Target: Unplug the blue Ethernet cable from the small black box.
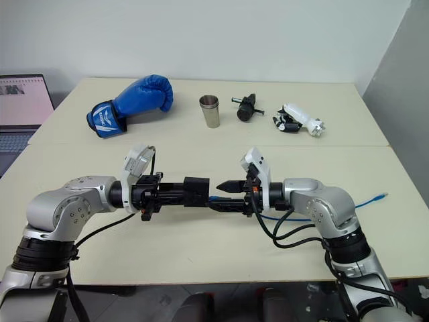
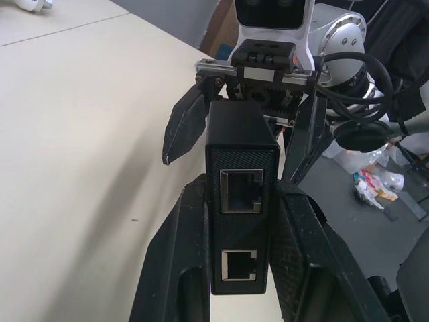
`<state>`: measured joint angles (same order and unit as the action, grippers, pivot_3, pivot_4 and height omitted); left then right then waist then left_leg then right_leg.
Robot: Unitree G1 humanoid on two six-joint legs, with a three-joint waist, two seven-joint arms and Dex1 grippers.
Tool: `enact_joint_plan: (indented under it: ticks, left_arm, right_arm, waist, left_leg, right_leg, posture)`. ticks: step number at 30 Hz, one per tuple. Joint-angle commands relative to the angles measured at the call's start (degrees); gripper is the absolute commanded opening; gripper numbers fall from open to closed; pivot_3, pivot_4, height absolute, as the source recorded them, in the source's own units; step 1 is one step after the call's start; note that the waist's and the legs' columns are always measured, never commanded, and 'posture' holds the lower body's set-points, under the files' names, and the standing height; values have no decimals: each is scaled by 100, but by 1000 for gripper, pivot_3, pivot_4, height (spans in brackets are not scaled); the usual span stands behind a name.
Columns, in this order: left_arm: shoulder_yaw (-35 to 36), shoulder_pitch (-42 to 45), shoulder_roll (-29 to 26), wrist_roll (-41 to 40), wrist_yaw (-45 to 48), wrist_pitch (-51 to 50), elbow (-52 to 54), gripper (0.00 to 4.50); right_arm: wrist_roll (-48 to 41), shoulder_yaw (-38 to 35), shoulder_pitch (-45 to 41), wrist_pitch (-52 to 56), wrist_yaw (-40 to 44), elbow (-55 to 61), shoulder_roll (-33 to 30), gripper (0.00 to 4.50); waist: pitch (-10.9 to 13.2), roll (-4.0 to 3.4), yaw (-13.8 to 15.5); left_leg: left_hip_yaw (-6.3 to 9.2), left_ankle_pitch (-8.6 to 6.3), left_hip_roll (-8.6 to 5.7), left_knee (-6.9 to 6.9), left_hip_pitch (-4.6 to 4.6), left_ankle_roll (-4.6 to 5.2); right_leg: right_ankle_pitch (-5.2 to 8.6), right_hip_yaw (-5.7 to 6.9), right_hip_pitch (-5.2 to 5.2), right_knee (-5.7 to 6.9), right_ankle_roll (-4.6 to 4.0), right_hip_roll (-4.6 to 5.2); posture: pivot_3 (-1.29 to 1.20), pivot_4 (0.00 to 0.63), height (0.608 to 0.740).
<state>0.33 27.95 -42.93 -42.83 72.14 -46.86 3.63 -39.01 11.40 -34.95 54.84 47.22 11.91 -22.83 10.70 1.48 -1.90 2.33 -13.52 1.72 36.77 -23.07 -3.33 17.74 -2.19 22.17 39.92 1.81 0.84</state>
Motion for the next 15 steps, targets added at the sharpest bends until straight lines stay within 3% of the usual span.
enact_joint_plan:
  ticks: [1,10,15]
  left_arm:
    - [136,115,10,-90,47,30,61,799]
    - [118,139,56,-72,42,38,37,799]
    - [77,154,47,-39,92,67,25,799]
  right_arm:
    - [21,-23,-93,-47,0,66,32,3476]
    - [133,56,-86,-99,68,59,-1,3476]
    - [102,26,-87,-54,119,58,14,2509]
  waist:
    - [0,0,0]
    - [0,0,0]
    - [0,0,0]
  left_leg:
    - [0,0,0,0,0,0]
    - [-1,0,0,-1,-1,0]
    - [-1,0,0,-1,-2,0]
  right_leg:
    - [0,0,0,0,0,0]
    - [0,-1,2,0,0,0]
    - [0,0,3,0,0,0]
  posture:
    - [0,150,740]
    - [0,150,740]
    - [0,150,740]
